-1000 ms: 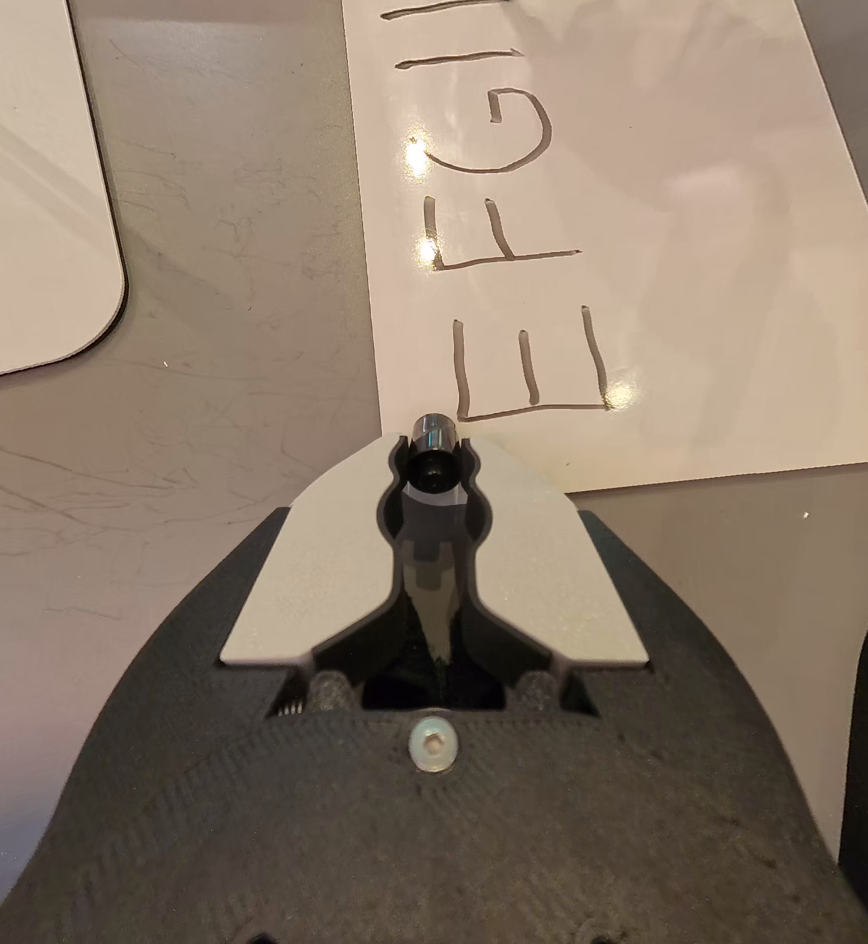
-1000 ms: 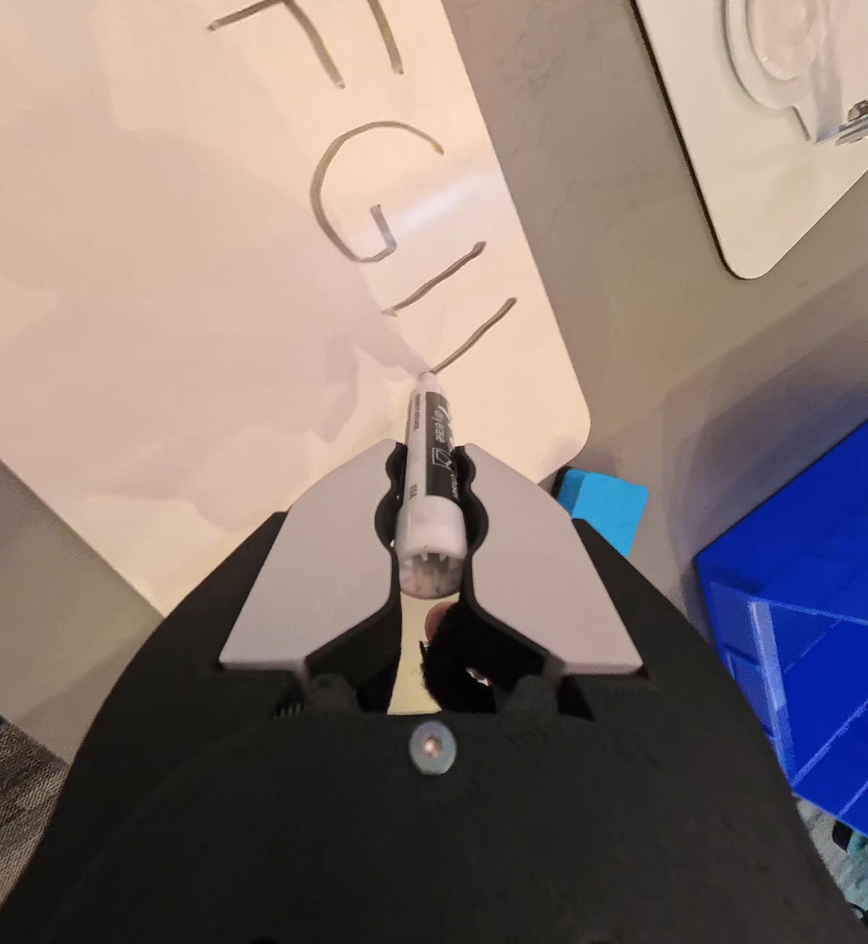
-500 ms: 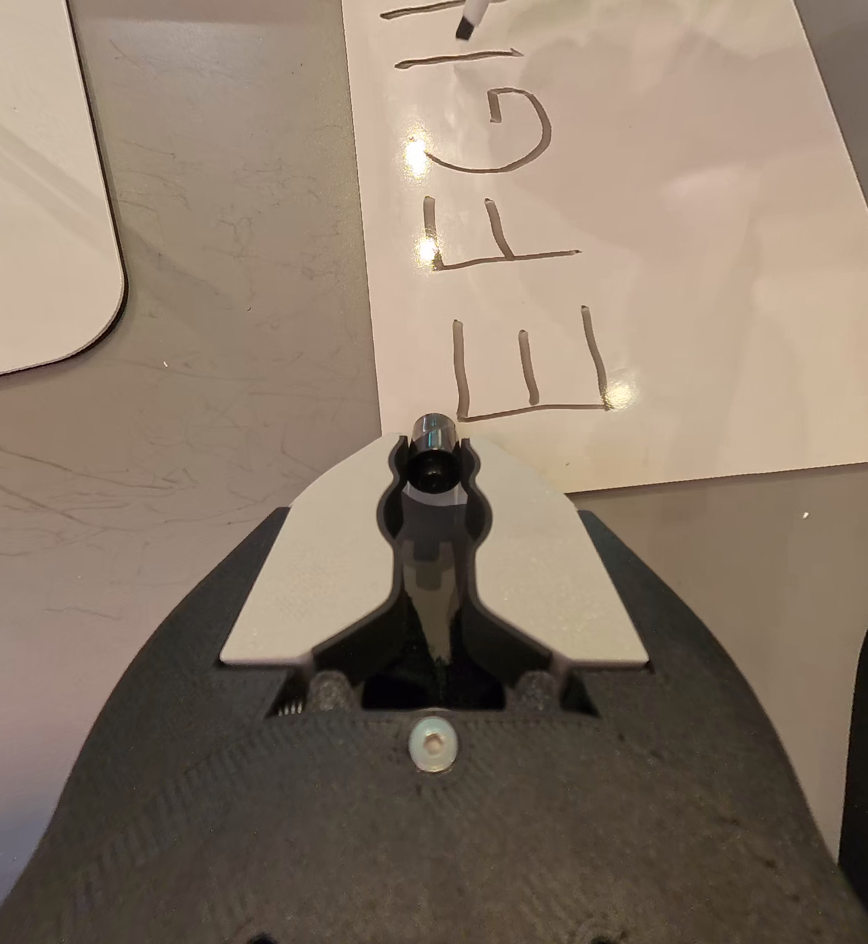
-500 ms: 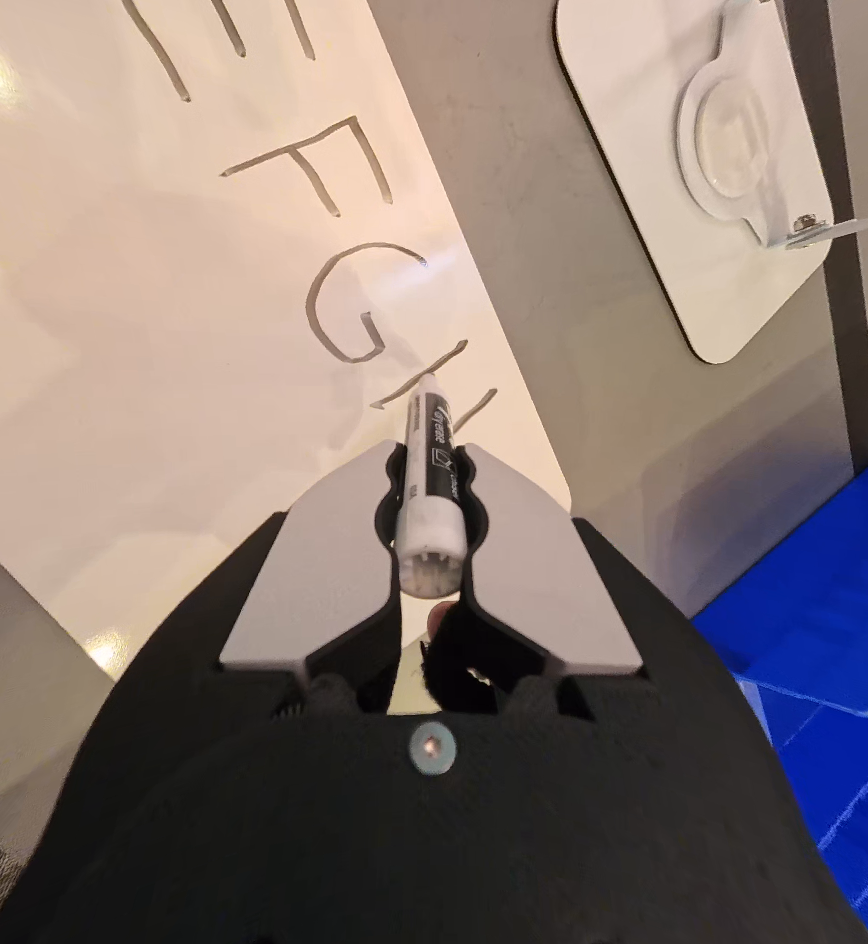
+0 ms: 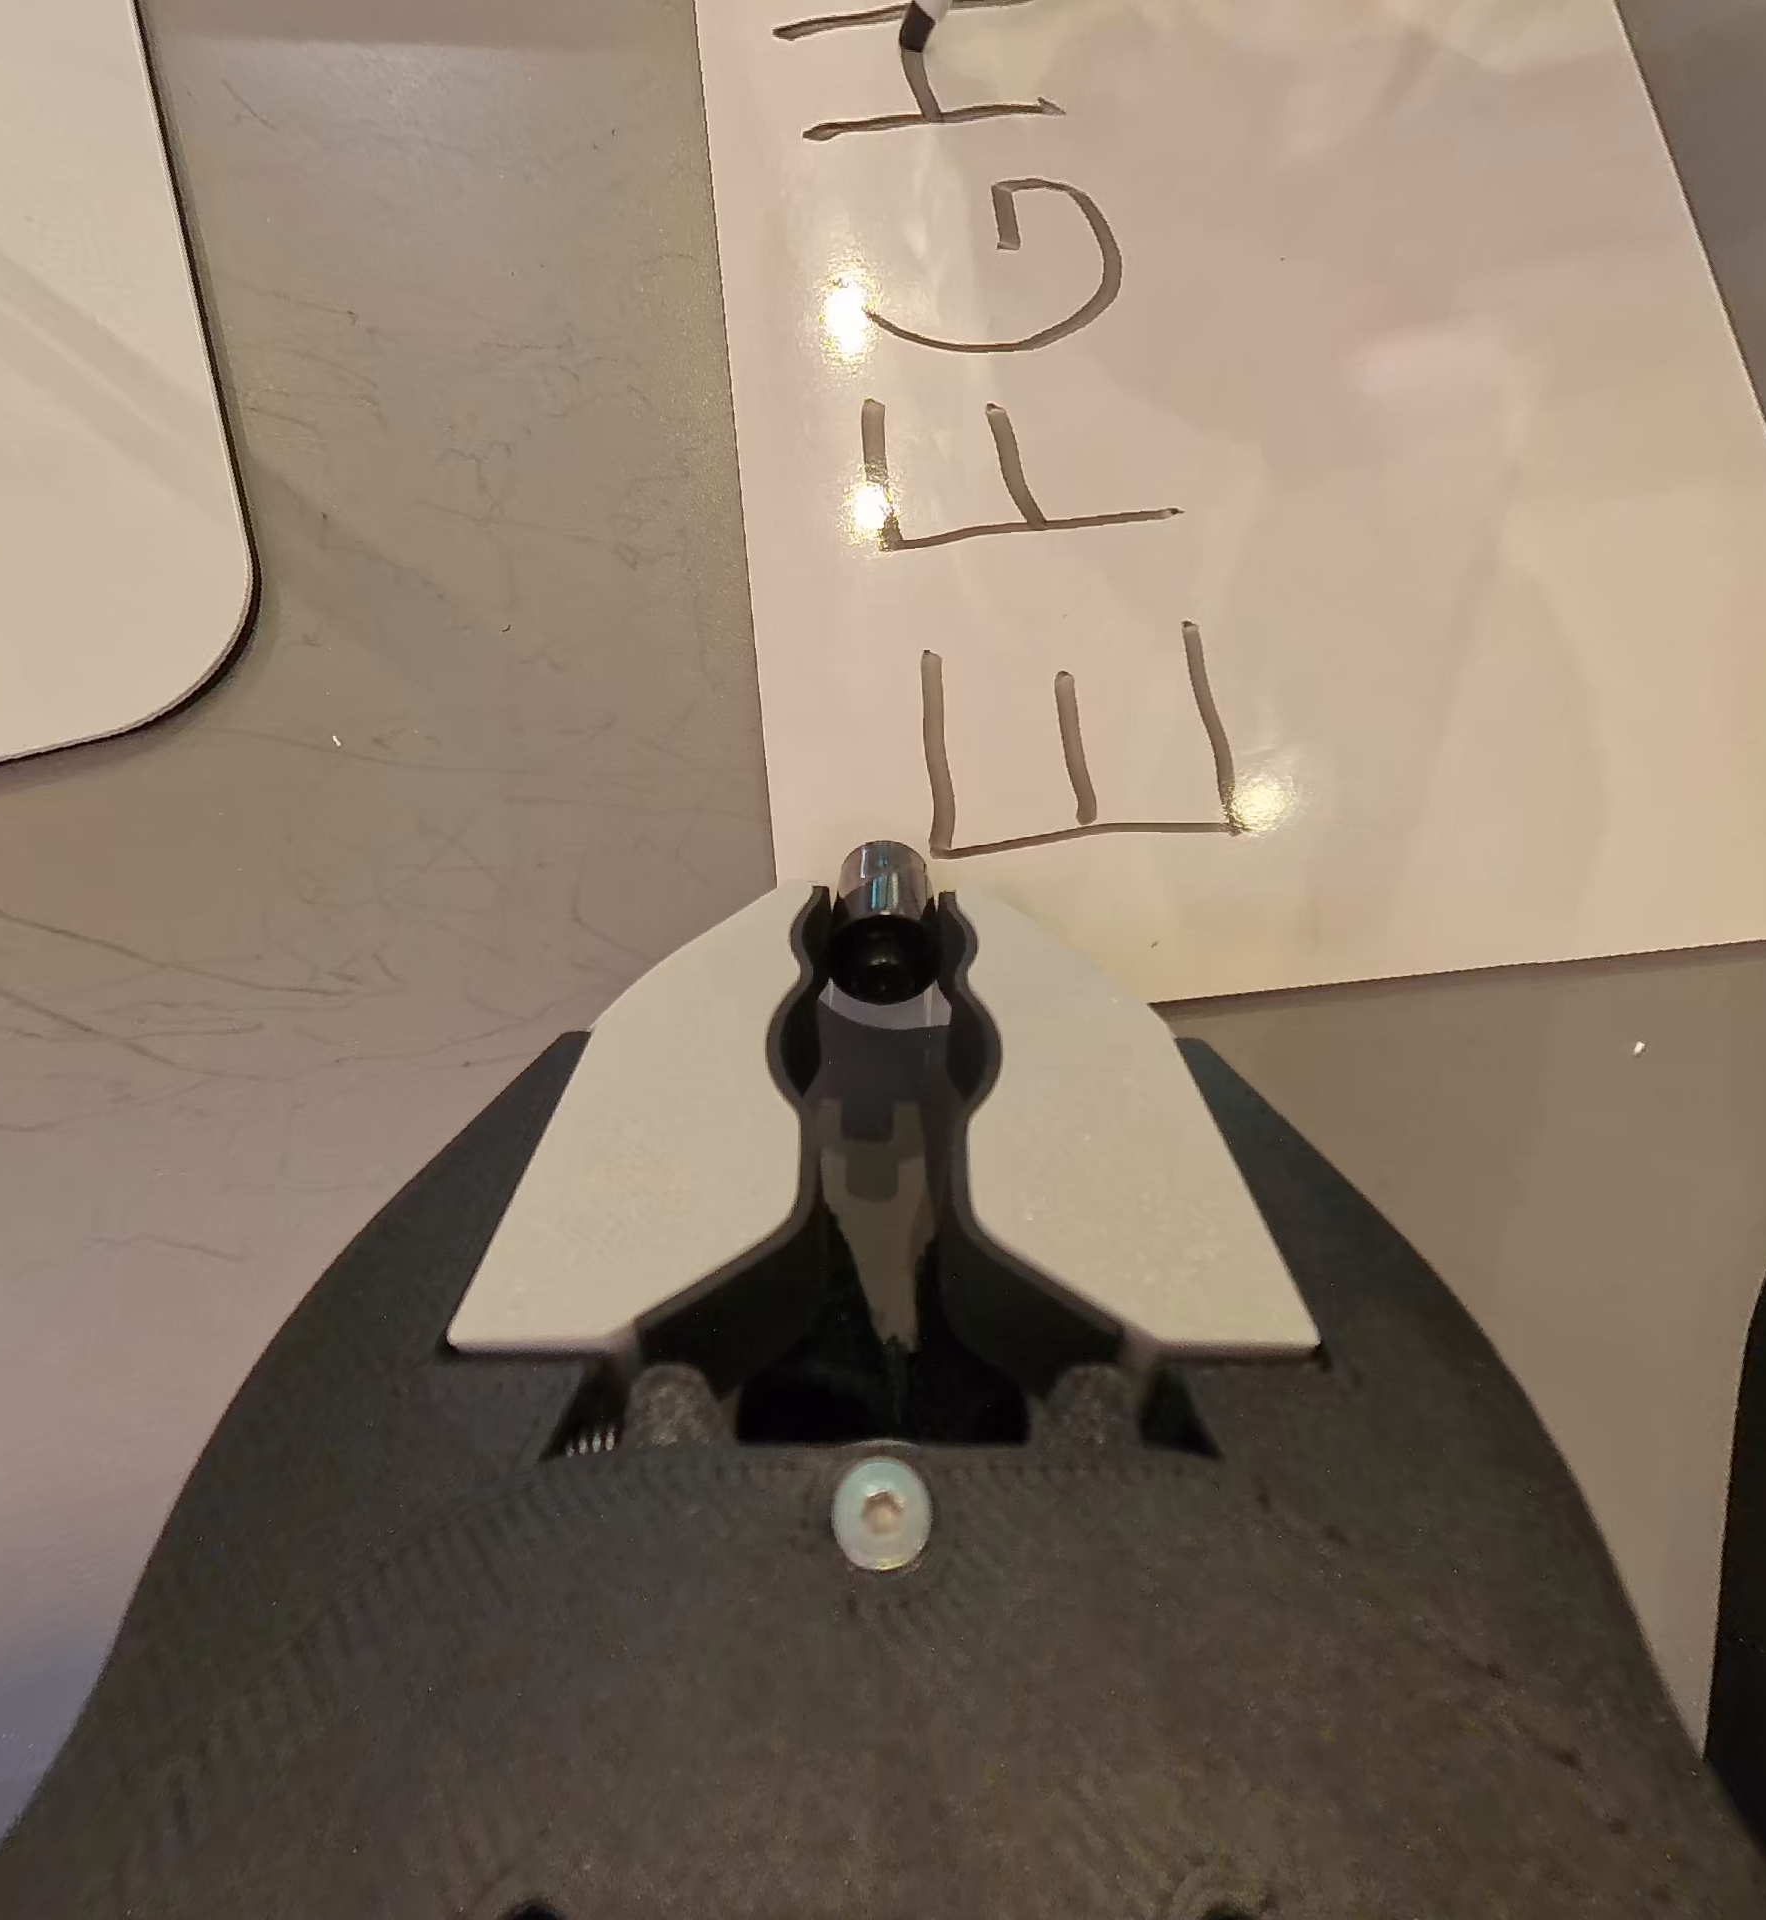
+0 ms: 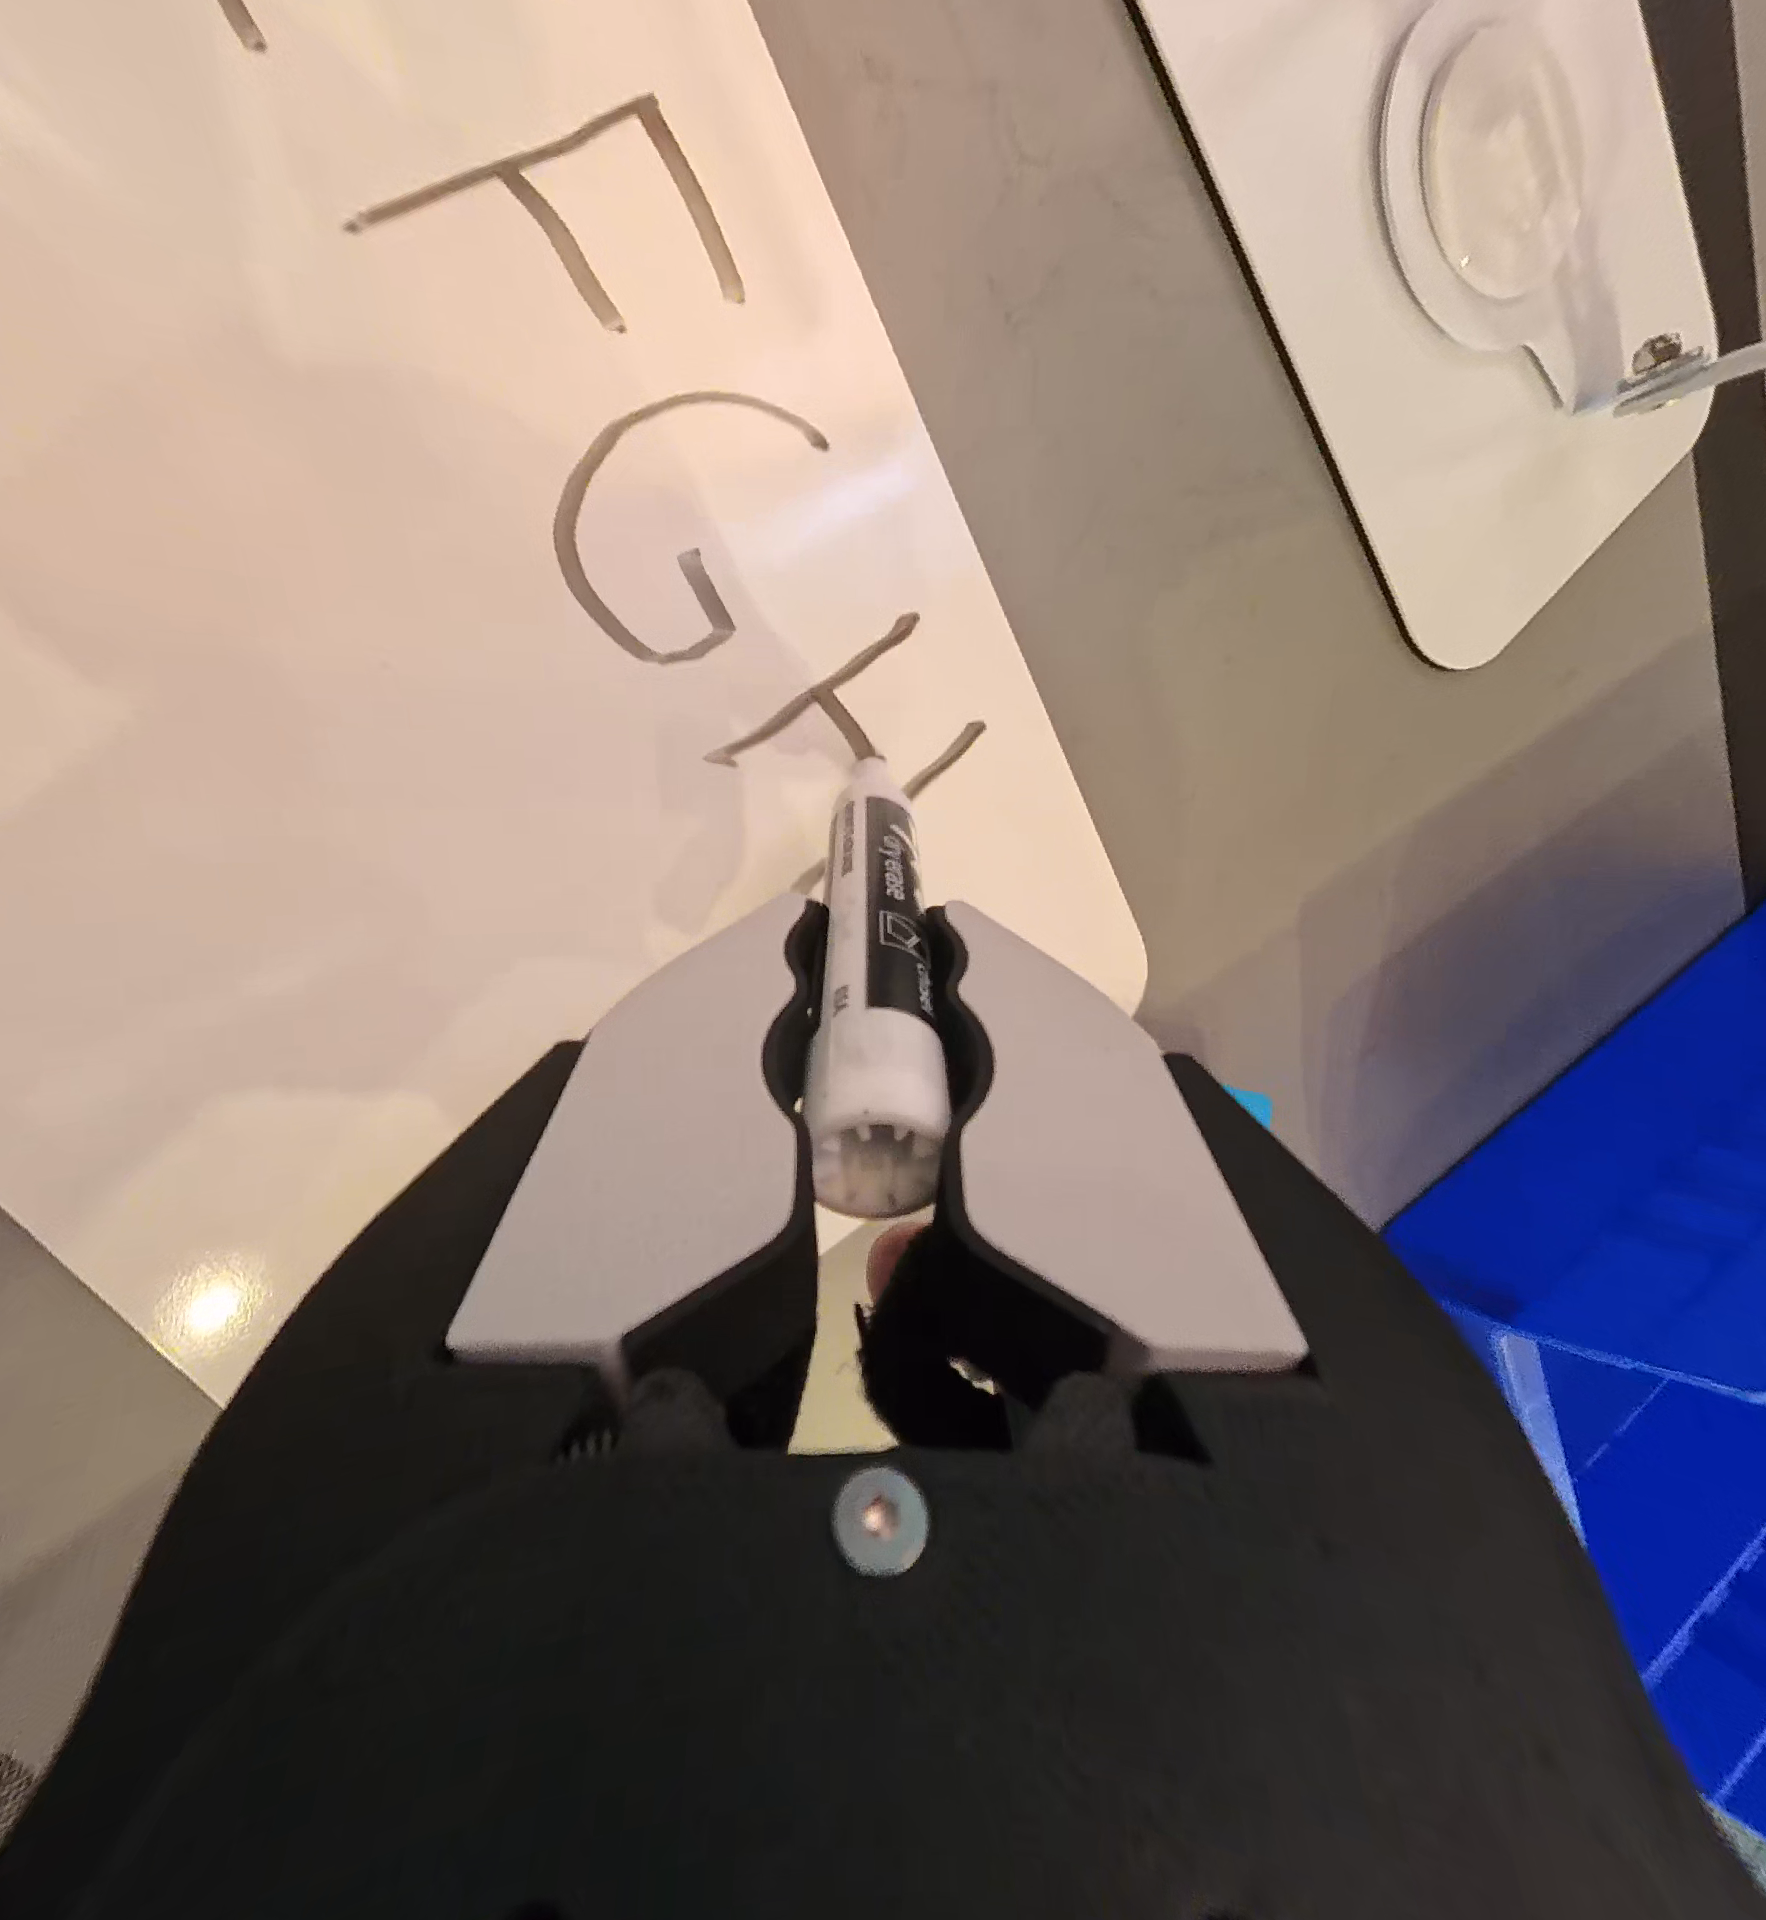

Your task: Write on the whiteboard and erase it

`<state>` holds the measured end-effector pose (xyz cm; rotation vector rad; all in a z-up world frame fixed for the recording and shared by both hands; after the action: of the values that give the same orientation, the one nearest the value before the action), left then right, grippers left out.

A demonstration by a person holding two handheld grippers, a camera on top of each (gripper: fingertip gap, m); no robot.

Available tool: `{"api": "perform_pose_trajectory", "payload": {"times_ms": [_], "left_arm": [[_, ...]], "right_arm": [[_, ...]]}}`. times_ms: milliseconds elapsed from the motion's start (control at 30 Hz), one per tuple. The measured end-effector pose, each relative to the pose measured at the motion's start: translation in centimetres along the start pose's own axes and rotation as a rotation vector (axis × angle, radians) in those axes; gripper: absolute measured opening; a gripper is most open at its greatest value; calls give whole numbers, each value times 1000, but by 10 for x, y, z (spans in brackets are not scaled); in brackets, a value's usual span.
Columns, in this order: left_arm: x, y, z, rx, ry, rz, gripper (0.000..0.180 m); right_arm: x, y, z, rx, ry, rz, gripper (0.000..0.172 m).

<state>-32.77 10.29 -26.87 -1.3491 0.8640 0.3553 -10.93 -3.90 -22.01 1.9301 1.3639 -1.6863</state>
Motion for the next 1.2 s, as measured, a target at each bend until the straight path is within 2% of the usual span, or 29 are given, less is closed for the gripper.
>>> {"api": "perform_pose_trajectory", "payload": {"times_ms": [400,800,1200], "left_arm": [[0,0,0,0,0,0,19],[0,0,0,-1,1,0,19],[0,0,-1,-2,2,0,19]], "right_arm": [[-13,14,-22,65,61,-10,20],[2,27,-36,68,78,33,20],[-24,49,1,73,42,72,20]]}}
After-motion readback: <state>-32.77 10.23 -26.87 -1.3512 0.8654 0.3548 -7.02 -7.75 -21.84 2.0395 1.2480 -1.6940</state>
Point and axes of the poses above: each gripper's, where its closed fingertips meet, x out along the fingers, y out of its underside, z = x × y across the jaws, the point moved 4 cm from there along -x, back along the fingers, and after that the axes turned 4 degrees about -y, right-handed, at the moved point
